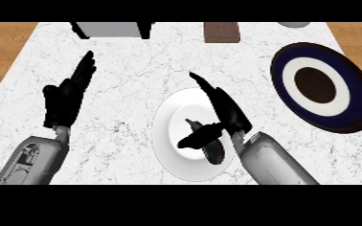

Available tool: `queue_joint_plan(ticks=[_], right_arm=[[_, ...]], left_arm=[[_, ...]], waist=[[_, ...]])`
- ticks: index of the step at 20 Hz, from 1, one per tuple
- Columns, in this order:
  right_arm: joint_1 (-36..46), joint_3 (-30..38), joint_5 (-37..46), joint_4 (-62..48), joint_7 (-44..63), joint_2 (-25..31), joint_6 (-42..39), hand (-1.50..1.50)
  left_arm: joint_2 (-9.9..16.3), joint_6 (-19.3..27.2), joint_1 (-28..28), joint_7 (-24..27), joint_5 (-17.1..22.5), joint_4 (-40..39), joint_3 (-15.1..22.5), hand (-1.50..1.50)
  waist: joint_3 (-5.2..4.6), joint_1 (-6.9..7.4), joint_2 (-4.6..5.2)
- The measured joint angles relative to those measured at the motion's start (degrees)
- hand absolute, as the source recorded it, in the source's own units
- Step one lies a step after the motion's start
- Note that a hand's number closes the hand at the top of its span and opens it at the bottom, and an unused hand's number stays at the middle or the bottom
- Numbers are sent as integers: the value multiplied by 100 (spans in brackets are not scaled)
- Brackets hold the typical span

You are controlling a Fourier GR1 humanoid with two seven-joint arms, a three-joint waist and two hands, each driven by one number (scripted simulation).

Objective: Pick the eggplant from the plate and place it in the plate

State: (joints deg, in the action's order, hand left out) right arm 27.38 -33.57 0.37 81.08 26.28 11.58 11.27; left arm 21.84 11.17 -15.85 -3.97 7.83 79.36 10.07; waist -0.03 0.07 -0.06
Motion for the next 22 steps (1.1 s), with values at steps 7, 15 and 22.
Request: queue_joint_plan(ticks=[7, 15, 22], right_arm=[[986, 144, -495, -170, 1408, 709, -1728, -150], [1504, 414, -1068, -587, 2373, 783, -3219, -150], [1348, 611, -646, -1243, 2117, 357, -3687, -150]], left_arm=[[-46, -50, -1, -7, -59, 20, -7, 0], [-231, -63, 8, 14, -190, -29, -77, 0], [-363, -174, -32, -54, -372, -18, -237, 0]], waist=[[-4, 36, 5], [-1, 27, 7], [2, 24, 11]])
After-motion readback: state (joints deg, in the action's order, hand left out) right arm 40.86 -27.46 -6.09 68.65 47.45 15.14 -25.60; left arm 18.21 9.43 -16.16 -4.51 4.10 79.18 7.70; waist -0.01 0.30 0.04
